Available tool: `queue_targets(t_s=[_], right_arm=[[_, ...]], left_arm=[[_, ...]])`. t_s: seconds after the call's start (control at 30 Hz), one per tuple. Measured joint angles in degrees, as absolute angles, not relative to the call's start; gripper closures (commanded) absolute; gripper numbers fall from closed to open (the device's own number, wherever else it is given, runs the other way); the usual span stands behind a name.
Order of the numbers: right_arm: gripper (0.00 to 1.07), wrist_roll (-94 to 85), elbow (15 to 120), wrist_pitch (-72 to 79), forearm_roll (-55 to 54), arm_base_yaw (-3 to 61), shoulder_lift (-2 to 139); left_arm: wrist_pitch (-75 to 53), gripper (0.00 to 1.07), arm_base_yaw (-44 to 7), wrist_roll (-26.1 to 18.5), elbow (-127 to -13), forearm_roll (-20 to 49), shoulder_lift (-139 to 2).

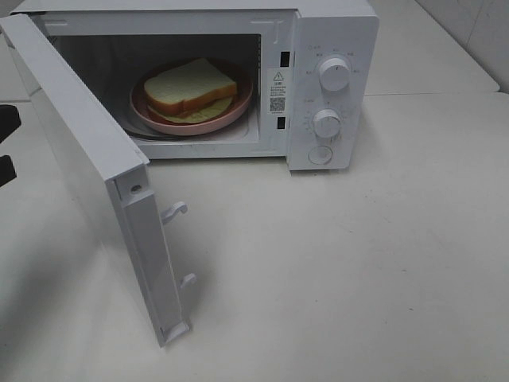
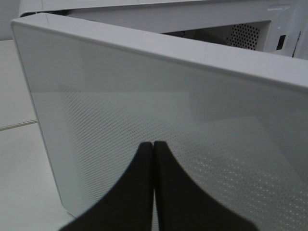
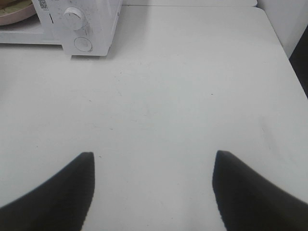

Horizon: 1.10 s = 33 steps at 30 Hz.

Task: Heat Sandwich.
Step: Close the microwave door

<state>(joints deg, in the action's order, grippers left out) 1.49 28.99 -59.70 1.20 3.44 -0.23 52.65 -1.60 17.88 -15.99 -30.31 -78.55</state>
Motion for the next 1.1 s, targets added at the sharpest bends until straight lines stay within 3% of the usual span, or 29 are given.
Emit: queue_targets(t_s=[0.2, 0.33, 0.4, 0.43, 0.53, 0.6, 0.7, 0.8, 0.87, 0.93, 1.0, 1.1], right_arm=[[0.4, 1.5, 29.0, -59.7, 1.2, 3.4, -0.2], [0.4, 1.5, 29.0, -59.7, 1.2, 3.4, -0.2], [0.4, 1.5, 29.0, -59.7, 1.2, 3.4, -0.2], [0.4, 1.5, 29.0, -59.7, 1.2, 3.4, -0.2], [0.4, 1.5, 29.0, -59.7, 1.2, 3.4, -0.2], [0.4, 1.5, 29.0, -59.7, 1.2, 3.4, -0.2], [0.4, 1.5, 29.0, -59.7, 1.2, 3.4, -0.2], [0.4, 1.5, 29.0, -59.7, 1.2, 3.4, -0.2], [0.4, 1.5, 29.0, -59.7, 1.2, 3.4, -0.2], [0.4, 1.5, 29.0, -59.7, 1.2, 3.4, -0.2], [0.4, 1.5, 29.0, -59.7, 1.2, 3.4, -0.2], [0.4, 1.5, 29.0, -59.7, 1.2, 3.4, -0.2]], left_arm=[[56.8, 1.07, -2.1, 17.5, -16.0, -30.3, -81.9], [57.4, 1.07, -6.2, 13.8, -16.1, -26.5, -84.1], [57.3, 1.07, -11.5, 9.7, -16.1, -19.3, -85.8], [57.3, 1.07, -11.5, 9.7, -16.1, -19.3, -85.8], [57.4, 1.07, -18.4, 3.6, -17.2, -10.4, -88.0], [57.5, 1.07, -19.7, 2.5, -17.6, -8.9, -88.5], [57.8, 1.07, -25.8, -2.6, -20.1, -1.4, -90.7], [57.9, 1.07, -28.4, -5.1, -21.4, 3.3, -91.8], [57.9, 1.07, -32.3, -9.7, -23.9, 10.5, -93.6], [57.9, 1.07, -33.6, -11.2, -24.9, 12.5, -94.1], [58.0, 1.07, -37.4, -16.9, -28.1, 19.5, -96.4], [58.0, 1.07, -39.5, -20.5, -30.3, 23.9, -97.9]])
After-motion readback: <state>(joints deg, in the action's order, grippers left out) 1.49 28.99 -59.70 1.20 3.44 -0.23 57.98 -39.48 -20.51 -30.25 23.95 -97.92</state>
